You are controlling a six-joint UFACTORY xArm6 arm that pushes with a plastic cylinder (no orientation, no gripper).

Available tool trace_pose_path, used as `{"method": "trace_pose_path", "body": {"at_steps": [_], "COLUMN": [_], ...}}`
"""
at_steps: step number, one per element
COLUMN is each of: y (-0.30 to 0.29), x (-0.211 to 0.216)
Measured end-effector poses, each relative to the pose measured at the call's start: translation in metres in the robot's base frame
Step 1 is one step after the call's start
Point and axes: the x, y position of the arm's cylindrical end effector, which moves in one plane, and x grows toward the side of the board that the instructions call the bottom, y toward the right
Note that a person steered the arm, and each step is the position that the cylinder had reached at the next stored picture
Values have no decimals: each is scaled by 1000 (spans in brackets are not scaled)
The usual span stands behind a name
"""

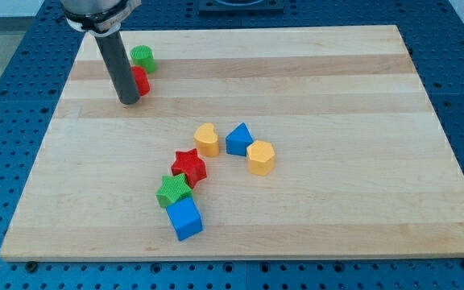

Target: Push yellow heart towards red circle

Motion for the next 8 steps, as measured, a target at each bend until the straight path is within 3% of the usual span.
{"method": "trace_pose_path", "body": {"at_steps": [1,3,4,5,8], "y": [1,134,167,164,107], "x": [11,30,56,89,99]}}
